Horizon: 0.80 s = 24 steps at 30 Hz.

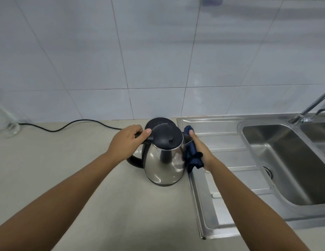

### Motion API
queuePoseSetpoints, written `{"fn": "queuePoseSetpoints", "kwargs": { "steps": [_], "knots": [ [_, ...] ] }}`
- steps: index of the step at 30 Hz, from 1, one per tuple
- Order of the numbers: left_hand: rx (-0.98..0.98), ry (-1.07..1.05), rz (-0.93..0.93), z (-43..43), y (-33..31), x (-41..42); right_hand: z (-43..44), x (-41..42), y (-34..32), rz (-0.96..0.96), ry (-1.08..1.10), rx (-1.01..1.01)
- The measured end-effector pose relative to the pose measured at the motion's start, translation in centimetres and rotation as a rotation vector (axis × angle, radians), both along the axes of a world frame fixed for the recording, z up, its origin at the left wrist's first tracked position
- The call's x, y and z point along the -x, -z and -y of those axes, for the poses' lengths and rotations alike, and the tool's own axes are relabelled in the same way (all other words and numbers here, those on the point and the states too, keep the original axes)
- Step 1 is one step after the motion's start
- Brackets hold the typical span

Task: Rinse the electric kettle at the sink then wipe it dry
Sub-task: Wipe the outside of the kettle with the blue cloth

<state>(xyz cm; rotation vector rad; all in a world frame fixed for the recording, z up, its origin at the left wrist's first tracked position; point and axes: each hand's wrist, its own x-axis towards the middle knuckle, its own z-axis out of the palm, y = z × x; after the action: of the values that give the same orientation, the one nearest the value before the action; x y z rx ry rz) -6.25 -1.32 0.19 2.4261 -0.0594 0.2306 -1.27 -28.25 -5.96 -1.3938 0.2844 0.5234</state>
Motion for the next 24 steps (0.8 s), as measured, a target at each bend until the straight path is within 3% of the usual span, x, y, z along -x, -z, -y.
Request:
{"fn": "queuePoseSetpoints", "kwargs": {
  "steps": [3,5,7,11,24],
  "knots": [
    [0.067,-0.333,0.116,2.1,1.2,2.2,-0.4,-2.1,-0.5,-0.042,-0.107,0.089],
    [0.303,-0.449,0.028,3.4,1.7,3.2,-0.8,-2.5,-0.4,-0.025,-0.146,0.076],
    [0.479,-0.438,-0.053,3.8,1.9,3.2,-1.1,-2.1,0.2,-0.002,-0.121,0.067],
    [0.604,-0.318,-0.12,2.9,1.1,2.3,-0.6,-0.5,1.0,0.028,-0.081,0.116],
    [0.609,-0.051,-0.319,3.2,-0.2,-2.6,0.9,-1.4,-1.1,0.191,-0.293,0.239]
  ]
}}
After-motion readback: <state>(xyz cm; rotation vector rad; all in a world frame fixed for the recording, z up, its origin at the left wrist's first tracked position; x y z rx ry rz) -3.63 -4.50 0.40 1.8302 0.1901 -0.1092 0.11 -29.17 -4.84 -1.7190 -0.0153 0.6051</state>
